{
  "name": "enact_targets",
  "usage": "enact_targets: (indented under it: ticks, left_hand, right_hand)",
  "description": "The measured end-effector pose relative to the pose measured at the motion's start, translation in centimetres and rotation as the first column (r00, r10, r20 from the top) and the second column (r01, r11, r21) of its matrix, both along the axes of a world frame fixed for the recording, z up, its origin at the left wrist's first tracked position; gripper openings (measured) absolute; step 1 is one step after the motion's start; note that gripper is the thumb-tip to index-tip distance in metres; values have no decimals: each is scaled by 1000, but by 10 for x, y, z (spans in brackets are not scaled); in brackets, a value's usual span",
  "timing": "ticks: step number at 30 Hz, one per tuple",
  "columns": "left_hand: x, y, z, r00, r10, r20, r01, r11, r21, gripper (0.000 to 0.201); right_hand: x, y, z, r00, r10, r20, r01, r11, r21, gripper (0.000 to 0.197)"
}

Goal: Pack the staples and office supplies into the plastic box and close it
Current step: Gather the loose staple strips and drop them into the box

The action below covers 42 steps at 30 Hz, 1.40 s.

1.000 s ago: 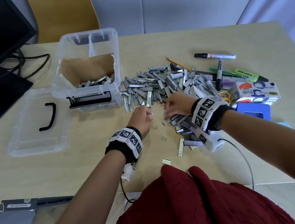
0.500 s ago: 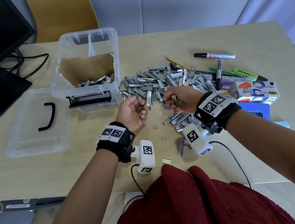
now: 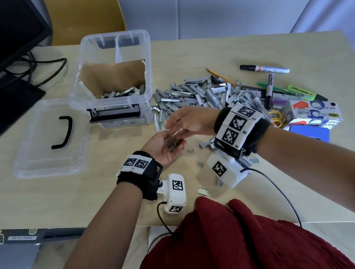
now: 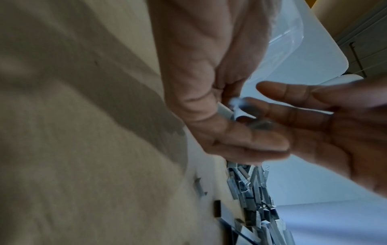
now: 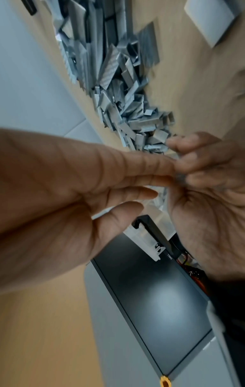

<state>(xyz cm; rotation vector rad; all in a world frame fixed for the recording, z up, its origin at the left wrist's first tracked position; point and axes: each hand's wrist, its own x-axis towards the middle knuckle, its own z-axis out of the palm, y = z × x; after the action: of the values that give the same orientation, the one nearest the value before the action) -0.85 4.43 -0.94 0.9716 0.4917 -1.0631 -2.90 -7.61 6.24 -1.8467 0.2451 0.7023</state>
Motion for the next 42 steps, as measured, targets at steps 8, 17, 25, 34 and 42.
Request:
enact_targets:
  ticks: [8, 17, 25, 34, 42]
  left_hand:
    - [2, 13, -13, 993, 107, 51, -113, 985, 131, 35]
    - [-9, 27, -16, 946, 309, 102, -318, 943, 95, 27]
    - [-9, 23, -15, 938, 321, 127, -337, 932, 136, 29]
    - [-1, 31, -15, 947, 307, 91, -319, 930, 183, 34]
    - [2, 48, -15, 891, 441, 108, -453, 879, 150, 31]
  right_hand:
    - [-16, -19, -38, 924, 356, 139, -173, 714, -678, 23]
    - [-29, -4, -64, 889, 441, 127, -200, 621, -758, 16]
    - [-8, 20, -29, 866, 387, 315, -138, 793, -594, 16]
    - [24, 17, -42, 896, 355, 265, -95, 738, -669, 24]
    - [13, 34, -59, 837, 501, 220, -173, 623, -763, 20]
